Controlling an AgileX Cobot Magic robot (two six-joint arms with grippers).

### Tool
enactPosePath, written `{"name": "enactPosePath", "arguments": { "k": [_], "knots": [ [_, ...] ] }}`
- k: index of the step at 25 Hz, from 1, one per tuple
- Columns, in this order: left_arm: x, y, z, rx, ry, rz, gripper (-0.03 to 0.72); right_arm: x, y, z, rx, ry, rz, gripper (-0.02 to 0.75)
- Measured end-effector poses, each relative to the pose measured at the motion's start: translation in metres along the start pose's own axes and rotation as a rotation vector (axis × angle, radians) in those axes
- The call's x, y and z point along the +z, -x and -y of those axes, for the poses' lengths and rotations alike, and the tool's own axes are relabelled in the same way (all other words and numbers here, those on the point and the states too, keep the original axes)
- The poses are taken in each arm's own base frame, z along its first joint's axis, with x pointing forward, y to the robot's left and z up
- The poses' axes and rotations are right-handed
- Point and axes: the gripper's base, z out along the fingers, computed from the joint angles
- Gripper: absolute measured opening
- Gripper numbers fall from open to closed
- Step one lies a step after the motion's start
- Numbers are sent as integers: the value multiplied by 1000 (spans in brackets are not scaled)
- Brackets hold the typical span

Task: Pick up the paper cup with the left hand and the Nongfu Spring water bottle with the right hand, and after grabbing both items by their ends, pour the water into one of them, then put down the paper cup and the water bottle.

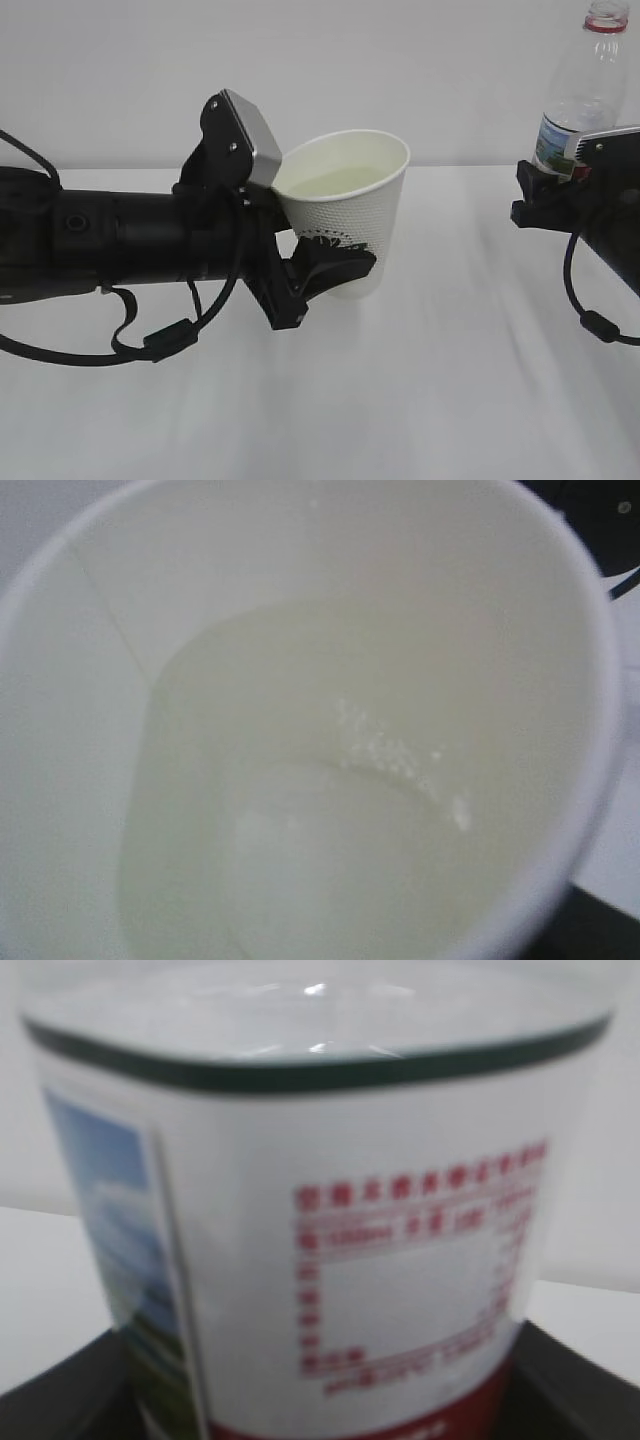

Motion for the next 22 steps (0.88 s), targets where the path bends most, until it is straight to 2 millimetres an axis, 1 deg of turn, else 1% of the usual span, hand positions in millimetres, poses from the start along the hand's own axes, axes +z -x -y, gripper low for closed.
{"name": "enactPosePath", "arguments": {
  "k": [13, 17, 22],
  "knots": [
    [-1, 3, -12, 20, 123, 28, 477, 0, 0, 0, 1, 1, 0, 522],
    [-5, 1, -22, 2, 170, 34, 477, 0, 0, 0, 1, 1, 0, 522],
    [-14, -3, -39, -22, 232, 29, 477, 0, 0, 0, 1, 1, 0, 522]
  ]
}}
